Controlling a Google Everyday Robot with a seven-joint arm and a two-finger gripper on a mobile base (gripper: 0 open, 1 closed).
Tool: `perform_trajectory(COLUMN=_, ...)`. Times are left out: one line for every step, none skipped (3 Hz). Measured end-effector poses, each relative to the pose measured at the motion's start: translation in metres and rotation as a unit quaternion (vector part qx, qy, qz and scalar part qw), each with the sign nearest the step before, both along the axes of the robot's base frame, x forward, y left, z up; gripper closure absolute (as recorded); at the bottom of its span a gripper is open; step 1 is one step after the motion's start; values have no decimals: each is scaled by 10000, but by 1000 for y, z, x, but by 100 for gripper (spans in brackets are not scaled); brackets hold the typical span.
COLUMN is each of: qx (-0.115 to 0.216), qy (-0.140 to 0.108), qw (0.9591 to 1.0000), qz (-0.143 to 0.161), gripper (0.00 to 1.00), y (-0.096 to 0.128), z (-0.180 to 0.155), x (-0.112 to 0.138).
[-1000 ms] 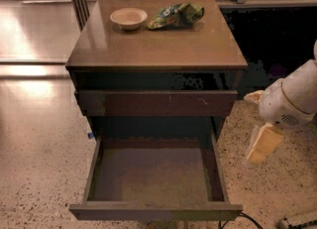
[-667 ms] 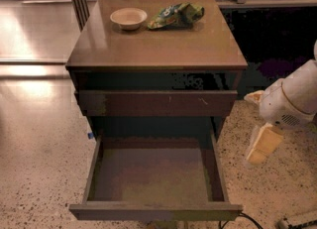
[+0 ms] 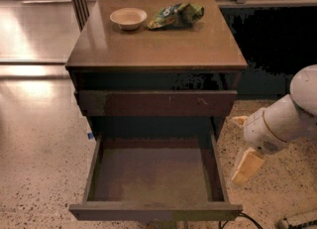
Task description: Close middle drawer
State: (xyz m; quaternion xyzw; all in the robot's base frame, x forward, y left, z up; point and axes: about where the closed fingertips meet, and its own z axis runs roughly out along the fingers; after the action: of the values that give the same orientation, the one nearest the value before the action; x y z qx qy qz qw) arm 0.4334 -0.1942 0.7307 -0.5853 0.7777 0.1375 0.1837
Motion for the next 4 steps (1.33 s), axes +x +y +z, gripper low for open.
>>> perform_trajectory(qx=272, qy=268, qw=9987, qz=336, gripper=0, y=36, z=-85, x=2)
perform_trajectory(qx=272, qy=268, qw=9987, qz=336, gripper=0, y=36, z=-85, x=2)
perform_trajectory(qx=373, qy=266, qw=9982, qz=373, gripper=0, y=38, z=-89, x=0)
perform_trajectory(qx=561, qy=252, qw=9970, qz=460, gripper=0, y=46, z=-108, x=-4)
